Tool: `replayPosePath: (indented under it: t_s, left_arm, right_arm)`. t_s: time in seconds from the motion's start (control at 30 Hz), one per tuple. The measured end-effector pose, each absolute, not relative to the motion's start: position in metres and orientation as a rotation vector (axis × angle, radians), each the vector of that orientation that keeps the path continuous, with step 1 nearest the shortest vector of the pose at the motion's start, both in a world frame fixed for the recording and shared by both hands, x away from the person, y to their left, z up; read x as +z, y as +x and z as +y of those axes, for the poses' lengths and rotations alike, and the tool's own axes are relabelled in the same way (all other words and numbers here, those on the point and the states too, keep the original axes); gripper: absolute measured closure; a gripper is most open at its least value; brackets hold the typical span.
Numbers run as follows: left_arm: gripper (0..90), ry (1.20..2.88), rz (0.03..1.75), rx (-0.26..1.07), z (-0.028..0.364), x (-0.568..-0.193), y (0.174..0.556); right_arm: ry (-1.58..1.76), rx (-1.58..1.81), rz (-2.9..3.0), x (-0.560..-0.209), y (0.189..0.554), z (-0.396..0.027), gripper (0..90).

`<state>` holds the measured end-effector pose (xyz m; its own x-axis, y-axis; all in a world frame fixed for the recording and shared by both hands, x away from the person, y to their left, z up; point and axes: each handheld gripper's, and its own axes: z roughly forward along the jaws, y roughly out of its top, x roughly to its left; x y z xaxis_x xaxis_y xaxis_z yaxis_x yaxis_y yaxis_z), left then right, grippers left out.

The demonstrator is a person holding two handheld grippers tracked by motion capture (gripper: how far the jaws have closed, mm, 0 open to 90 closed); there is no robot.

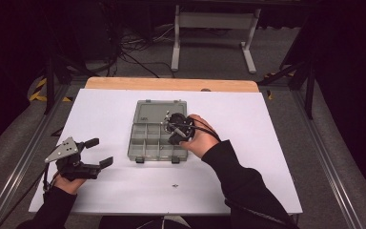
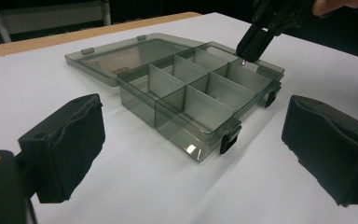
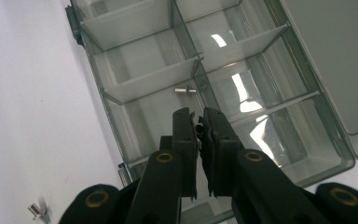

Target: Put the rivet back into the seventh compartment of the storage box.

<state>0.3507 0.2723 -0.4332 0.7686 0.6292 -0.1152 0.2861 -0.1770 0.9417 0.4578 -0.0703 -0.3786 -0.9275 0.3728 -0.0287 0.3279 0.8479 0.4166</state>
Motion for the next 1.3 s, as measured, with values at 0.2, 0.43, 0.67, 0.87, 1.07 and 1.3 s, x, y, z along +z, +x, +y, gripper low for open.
replayPosePath:
  t_s: [0.2, 0.43, 0.67, 0.87, 1.07, 1.3]
  left_arm:
    - [6.4, 1.777, 0.713, 0.353, 0.273, -0.433, 0.351]
    - [6.4, 1.774, 0.713, 0.359, 0.273, -0.433, 0.351]
    - [6.4, 1.771, 0.714, 0.356, 0.273, -0.433, 0.351]
    - [6.4, 1.771, 0.715, 0.356, 0.273, -0.433, 0.351]
    - [6.4, 1.767, 0.716, 0.358, 0.273, -0.433, 0.351]
    - [6.4, 1.766, 0.716, 0.357, 0.273, -0.433, 0.351]
  right_arm:
    - [0.552, 0.619, 2.93, -0.385, 0.459, -0.065, 84.1]
    - [0.546, 0.599, 2.944, -0.39, 0.46, -0.058, 84.1]
    - [0.544, 0.574, 2.958, -0.395, 0.462, -0.053, 84.0]
    - [0.545, 0.551, 2.965, -0.4, 0.463, -0.051, 84.0]
    - [0.544, 0.544, 2.972, -0.403, 0.464, -0.051, 84.0]
    - [0.534, 0.538, 2.958, -0.404, 0.462, -0.049, 81.2]
